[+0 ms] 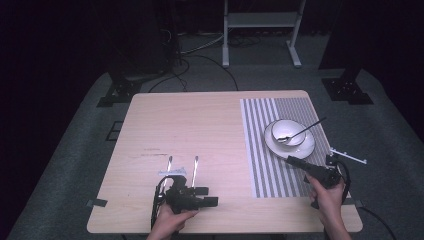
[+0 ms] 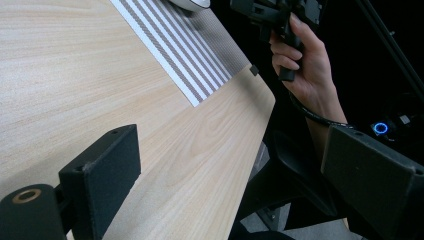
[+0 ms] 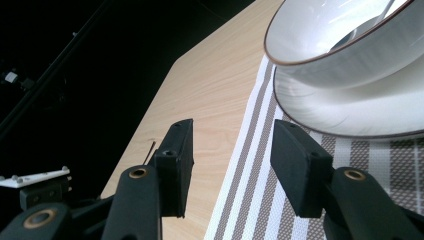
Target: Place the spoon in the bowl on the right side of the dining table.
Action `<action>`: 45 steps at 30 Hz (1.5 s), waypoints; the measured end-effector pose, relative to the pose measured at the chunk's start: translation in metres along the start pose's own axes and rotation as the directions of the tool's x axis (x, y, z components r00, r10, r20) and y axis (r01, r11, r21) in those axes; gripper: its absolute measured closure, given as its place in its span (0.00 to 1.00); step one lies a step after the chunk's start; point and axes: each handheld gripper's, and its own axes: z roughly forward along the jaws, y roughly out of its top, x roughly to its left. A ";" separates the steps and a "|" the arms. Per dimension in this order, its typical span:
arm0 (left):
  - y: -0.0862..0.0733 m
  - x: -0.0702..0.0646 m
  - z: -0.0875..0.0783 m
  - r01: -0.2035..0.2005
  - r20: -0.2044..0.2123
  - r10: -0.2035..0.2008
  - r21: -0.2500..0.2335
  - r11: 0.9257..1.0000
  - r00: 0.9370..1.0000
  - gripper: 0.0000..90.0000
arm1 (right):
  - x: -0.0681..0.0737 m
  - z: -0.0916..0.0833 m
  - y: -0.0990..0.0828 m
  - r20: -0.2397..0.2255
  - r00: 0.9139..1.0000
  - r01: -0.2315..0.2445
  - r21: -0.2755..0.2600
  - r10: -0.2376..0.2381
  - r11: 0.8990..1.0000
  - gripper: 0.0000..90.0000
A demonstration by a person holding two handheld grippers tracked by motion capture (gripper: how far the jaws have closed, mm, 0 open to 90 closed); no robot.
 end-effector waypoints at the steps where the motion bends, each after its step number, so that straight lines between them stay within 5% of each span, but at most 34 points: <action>1: 0.000 0.000 0.000 -0.002 0.001 0.002 -0.001 1.000 1.000 0.08 | 0.001 0.000 -0.002 -0.005 1.000 0.000 0.004 0.000 1.000 0.56; 18: -0.001 0.000 -0.001 -0.003 0.004 0.003 -0.003 1.000 1.000 0.08 | 0.004 0.007 -0.024 -0.036 0.999 0.004 0.041 -0.003 0.999 0.53; 45: -0.002 0.000 -0.003 -0.012 -0.001 0.012 -0.004 1.000 1.000 0.08 | 0.014 0.020 -0.056 -0.053 0.995 0.085 0.078 -0.081 0.993 0.45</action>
